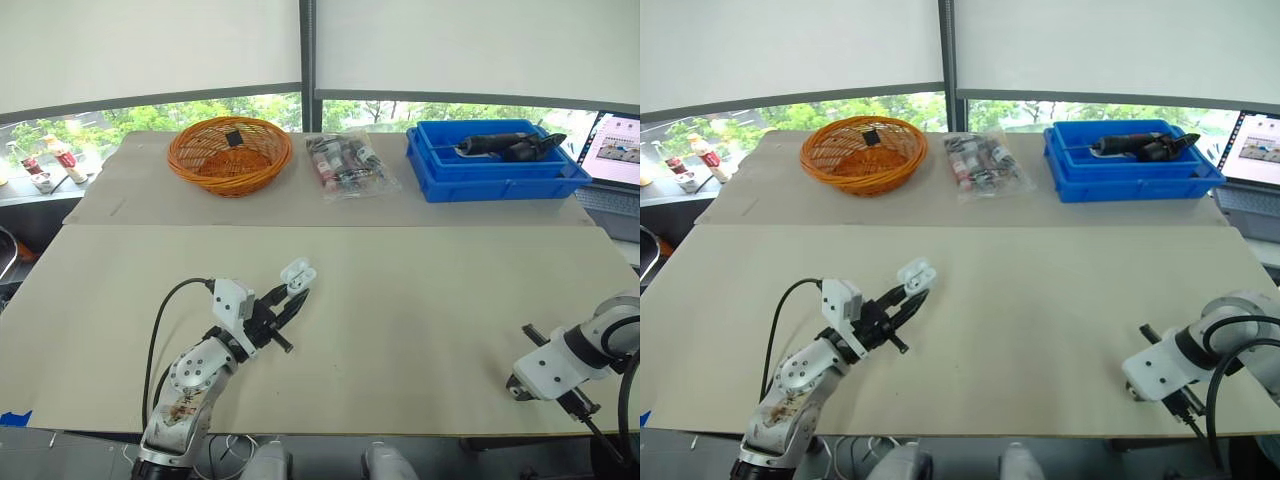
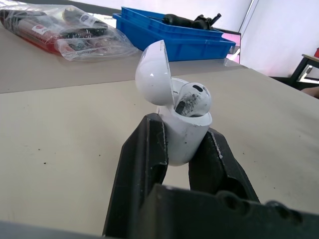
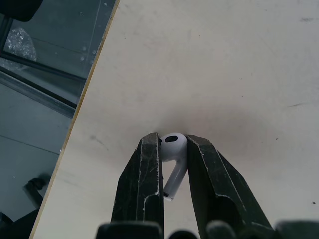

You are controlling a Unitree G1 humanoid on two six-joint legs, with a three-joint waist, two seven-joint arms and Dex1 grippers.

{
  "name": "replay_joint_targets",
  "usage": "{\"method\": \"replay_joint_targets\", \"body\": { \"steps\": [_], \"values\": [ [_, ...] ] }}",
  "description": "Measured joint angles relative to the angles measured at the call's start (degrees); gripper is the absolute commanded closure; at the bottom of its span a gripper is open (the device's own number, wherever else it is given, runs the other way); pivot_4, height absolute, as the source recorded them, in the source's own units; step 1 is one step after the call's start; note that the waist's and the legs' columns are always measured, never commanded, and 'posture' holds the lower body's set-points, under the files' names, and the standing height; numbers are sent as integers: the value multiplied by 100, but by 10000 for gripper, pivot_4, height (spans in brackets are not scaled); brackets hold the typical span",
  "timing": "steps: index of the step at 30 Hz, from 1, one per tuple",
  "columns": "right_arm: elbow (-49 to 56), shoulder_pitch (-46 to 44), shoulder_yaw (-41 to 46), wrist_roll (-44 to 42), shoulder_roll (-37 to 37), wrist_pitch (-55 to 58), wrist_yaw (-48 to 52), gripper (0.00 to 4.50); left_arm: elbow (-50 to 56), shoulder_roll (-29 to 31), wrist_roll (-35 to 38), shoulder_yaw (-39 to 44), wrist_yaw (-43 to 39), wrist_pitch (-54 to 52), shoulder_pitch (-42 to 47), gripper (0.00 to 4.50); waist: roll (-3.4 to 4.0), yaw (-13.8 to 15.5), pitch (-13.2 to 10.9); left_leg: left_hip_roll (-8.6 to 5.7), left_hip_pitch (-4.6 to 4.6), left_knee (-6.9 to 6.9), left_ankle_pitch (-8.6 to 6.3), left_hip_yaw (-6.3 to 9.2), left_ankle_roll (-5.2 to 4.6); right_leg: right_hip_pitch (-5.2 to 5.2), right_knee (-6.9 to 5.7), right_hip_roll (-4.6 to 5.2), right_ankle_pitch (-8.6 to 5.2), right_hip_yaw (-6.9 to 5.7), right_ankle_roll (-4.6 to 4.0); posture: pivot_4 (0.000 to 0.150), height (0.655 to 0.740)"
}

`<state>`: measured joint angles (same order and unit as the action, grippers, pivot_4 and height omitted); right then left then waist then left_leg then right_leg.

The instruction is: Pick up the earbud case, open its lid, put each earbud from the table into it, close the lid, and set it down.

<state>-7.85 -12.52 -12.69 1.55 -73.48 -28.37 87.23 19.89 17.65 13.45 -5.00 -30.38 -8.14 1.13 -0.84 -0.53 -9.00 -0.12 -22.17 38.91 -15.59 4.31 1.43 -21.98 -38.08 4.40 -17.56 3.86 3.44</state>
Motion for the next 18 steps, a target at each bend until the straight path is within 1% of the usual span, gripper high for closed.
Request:
{"method": "replay_joint_targets", "body": {
  "steps": [1,2,3,6,8,14,18],
  "values": [
    [-3,2,0,-1,0,-13,2,41690,12,6,1,0,0,-11,0,39206,0,0,0,0,0,0,0,0,0,0,0,0,0,0,0,1500,7400],
    [-5,5,0,2,0,-26,-6,31202,24,11,3,0,0,-25,0,39206,0,1,0,0,1,0,0,1,0,0,0,0,0,0,0,1500,7400],
    [-23,5,5,0,0,-36,-33,28329,34,14,4,0,0,-38,1,39206,0,5,0,0,1,0,0,1,0,0,-1,0,0,0,0,1500,7400],
    [-67,0,18,3,0,-125,-130,17509,38,22,6,0,-3,-50,1,39206,0,36,0,-1,1,-1,0,1,0,0,0,0,0,-1,0,1500,7400],
    [-80,-12,20,8,0,-220,-177,11261,38,32,6,0,-4,-51,2,39205,0,62,0,-1,1,0,0,1,0,0,0,1,0,-1,0,1500,7400],
    [8,61,76,-172,-45,-126,-141,10831,39,45,11,-4,-23,-53,8,39206,2,102,0,0,0,0,0,0,0,-2,-2,0,0,0,0,1500,7400],
    [759,588,513,-703,-513,572,-50,10831,36,48,13,-4,-42,-53,28,39206,19,106,3,1,-2,-2,0,1,0,-8,-8,0,0,5,0,1500,7400]
  ]
}}
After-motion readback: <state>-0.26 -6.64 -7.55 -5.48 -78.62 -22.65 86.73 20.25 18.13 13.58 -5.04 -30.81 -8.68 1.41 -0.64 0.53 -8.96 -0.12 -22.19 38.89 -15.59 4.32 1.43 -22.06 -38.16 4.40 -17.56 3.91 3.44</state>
